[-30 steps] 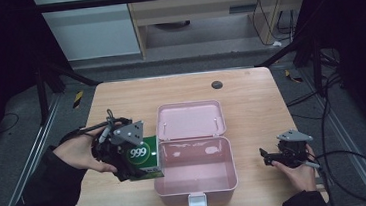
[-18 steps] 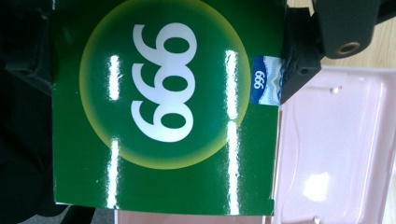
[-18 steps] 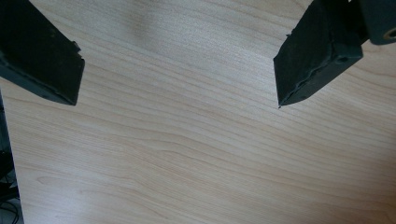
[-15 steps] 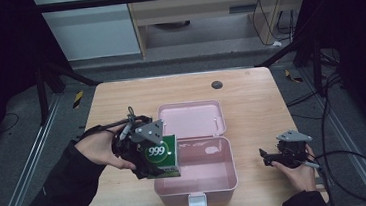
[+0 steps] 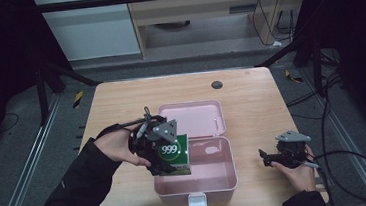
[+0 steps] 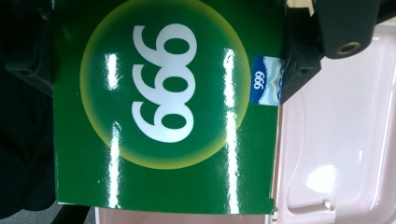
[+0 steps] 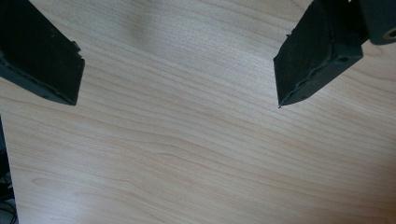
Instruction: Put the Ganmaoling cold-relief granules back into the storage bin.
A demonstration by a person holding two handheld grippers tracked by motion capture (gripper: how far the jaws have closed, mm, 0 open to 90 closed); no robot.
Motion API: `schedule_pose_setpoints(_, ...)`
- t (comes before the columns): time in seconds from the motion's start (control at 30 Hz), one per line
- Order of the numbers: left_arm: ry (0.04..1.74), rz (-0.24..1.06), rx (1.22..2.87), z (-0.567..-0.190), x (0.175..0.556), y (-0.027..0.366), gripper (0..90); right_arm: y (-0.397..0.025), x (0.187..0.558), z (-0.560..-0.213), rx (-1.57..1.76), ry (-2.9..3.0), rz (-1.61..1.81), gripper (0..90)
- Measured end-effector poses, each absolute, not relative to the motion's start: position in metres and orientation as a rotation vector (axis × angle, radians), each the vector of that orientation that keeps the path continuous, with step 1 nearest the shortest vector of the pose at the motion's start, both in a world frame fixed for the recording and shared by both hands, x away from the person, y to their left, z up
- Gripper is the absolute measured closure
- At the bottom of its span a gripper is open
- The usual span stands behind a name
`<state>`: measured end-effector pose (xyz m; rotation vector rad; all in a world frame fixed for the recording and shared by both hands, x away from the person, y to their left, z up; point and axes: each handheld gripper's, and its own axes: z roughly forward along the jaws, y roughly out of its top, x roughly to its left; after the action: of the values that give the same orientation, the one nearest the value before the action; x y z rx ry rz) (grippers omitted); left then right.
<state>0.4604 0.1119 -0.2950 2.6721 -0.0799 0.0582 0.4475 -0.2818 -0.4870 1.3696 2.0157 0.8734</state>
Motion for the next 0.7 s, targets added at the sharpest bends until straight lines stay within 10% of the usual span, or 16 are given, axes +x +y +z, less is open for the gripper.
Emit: schedule_pose_setpoints(0.7, -0.06, 0.009, 2.709, -0.34, 0.471, 0.105, 14.2, -0.28, 0.449, -0.489, 1.355, 2.035, 0.854, 2.0)
